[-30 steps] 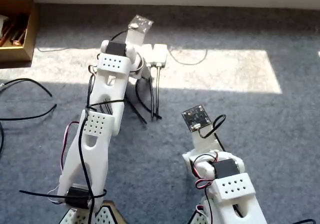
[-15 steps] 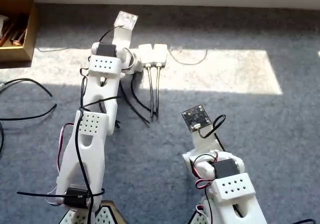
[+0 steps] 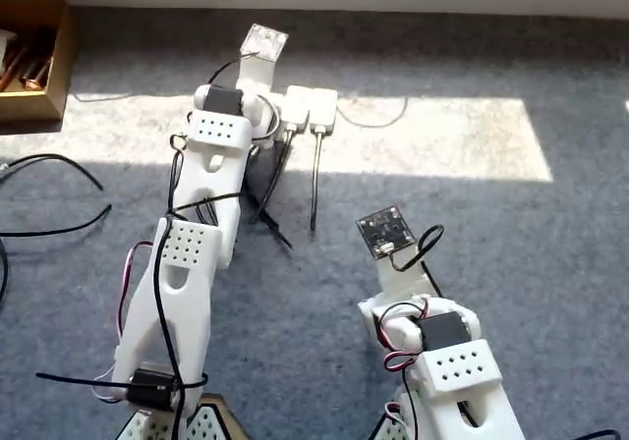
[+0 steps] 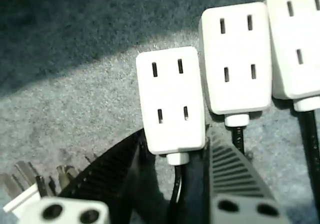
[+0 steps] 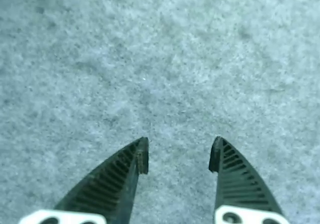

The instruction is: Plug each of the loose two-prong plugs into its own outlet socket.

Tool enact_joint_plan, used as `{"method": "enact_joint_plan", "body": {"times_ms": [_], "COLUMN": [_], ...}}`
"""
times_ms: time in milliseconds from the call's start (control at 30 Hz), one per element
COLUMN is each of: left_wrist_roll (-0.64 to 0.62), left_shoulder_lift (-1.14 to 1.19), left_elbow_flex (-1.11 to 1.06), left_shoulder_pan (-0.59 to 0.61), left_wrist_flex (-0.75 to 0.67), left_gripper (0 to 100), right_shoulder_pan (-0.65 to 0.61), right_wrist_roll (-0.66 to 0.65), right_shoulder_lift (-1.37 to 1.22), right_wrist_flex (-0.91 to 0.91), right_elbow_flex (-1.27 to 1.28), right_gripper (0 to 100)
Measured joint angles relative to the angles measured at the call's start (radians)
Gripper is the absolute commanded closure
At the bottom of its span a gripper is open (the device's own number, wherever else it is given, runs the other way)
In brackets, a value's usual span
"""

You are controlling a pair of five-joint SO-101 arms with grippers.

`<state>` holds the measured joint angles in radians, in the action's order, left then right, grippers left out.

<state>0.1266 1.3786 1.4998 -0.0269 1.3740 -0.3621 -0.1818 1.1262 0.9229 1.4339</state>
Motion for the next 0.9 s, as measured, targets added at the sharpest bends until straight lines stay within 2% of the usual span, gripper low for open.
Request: {"method": "enact_joint_plan", "body": {"times_ms": [267,400,667,767,900], "left_wrist_roll": [0.044,0.046,0.091,0.16,0.307], "left_shoulder_lift": [0.005,-0.02,-0.27,-0.379,-0.575], "left_elbow_flex": [0.044,0.103,0.098,0.002,-0.275], "left_shoulder_pan": [-0.002,0.014,0.037,0.046,0.051], "left_wrist_flex": [0.031,0.135,0.381,0.394,0.399], "left_gripper": [92,92,92,92,92], "right_shoulder_pan": [0.0,0.0,0.0,0.0,0.0], "right_wrist_roll": [0.0,0.0,0.0,0.0,0.0], "right_shoulder_lift": [0.0,0.0,0.0,0.0,0.0], "right_wrist_flex": [0.0,0.0,0.0,0.0,0.0], "right_elbow_flex": [0.0,0.0,0.0,0.0,0.0], "right_gripper": [79.3,79.3,79.3,79.3,79.3]}}
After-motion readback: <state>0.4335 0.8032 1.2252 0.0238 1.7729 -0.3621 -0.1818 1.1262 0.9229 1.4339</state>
